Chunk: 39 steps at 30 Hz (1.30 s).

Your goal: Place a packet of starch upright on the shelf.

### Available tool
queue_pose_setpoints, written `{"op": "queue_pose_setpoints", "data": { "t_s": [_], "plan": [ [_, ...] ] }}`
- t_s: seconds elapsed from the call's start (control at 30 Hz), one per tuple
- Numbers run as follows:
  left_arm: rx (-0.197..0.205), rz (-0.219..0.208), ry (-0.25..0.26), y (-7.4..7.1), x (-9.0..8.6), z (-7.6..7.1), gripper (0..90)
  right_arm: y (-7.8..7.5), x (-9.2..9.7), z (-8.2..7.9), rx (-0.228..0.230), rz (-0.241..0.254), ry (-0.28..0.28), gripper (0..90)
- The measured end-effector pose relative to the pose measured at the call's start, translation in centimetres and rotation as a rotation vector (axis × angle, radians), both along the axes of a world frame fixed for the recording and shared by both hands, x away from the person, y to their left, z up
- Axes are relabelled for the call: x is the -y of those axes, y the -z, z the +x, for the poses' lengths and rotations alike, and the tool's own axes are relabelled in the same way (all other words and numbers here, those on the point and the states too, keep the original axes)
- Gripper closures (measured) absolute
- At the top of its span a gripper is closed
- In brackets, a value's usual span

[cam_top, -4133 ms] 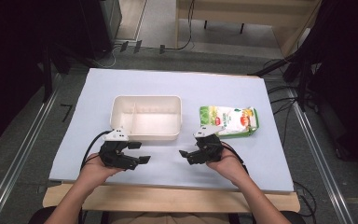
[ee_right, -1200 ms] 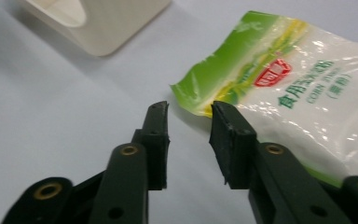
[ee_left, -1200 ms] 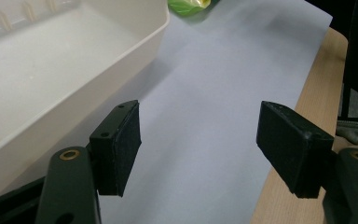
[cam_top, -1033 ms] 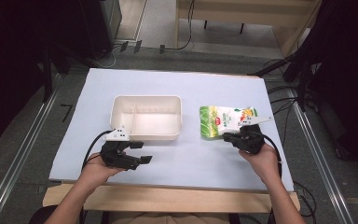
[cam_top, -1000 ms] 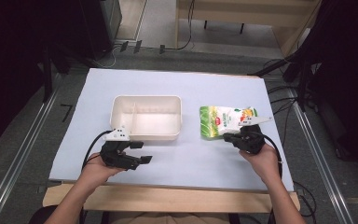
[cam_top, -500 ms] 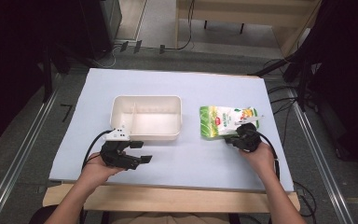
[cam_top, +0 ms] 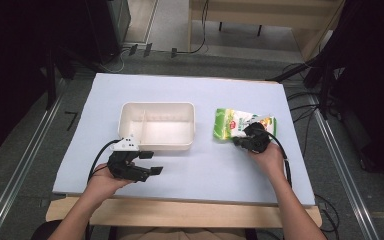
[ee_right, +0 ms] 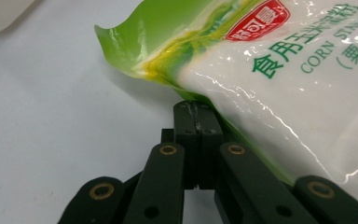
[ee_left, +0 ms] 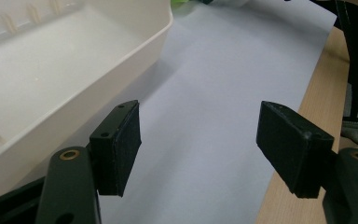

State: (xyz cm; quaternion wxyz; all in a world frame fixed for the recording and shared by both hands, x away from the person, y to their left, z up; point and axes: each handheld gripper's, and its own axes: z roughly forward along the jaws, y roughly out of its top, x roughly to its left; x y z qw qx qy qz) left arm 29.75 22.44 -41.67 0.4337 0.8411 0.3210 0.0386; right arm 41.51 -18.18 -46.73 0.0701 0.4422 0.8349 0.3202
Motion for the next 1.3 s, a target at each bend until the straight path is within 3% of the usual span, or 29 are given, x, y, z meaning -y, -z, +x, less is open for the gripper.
{"op": "queue_pose_setpoints", "data": {
  "t_s": [0.23, 0.37, 0.53, 0.67, 1.0, 1.17, 1.3],
  "plan": [
    [0.0, -0.001, 0.001, 0.0, -0.1, 0.0, 31.2, 0.1, -1.0, 1.8, 0.002, 0.02, 0.008, 90.0],
    [0.004, -0.007, -0.001, 0.0, -0.1, -0.1, 31.2, -0.7, -0.8, 2.0, -0.034, 0.032, 0.012, 90.0],
    [0.005, -0.003, 0.002, -0.1, -0.1, -0.1, 31.2, -3.5, 1.7, 1.5, 0.054, 0.063, 0.057, 90.0],
    [0.013, -0.01, -0.001, -0.1, -0.1, -0.2, 31.3, -4.4, 4.6, 1.9, 0.077, 0.074, 0.136, 90.0],
    [0.021, 0.005, -0.013, 0.1, -0.5, -0.8, 31.3, -3.8, 8.9, 5.5, 0.06, 0.058, 0.277, 90.0],
    [0.026, 0.008, -0.029, 0.2, -0.8, -1.1, 31.4, -2.6, 10.0, 7.0, 0.063, 0.044, 0.321, 90.0],
    [0.026, 0.015, -0.029, 0.2, -0.9, -1.5, 31.3, -1.9, 10.5, 8.2, 0.035, 0.03, 0.355, 90.0]
  ]
}}
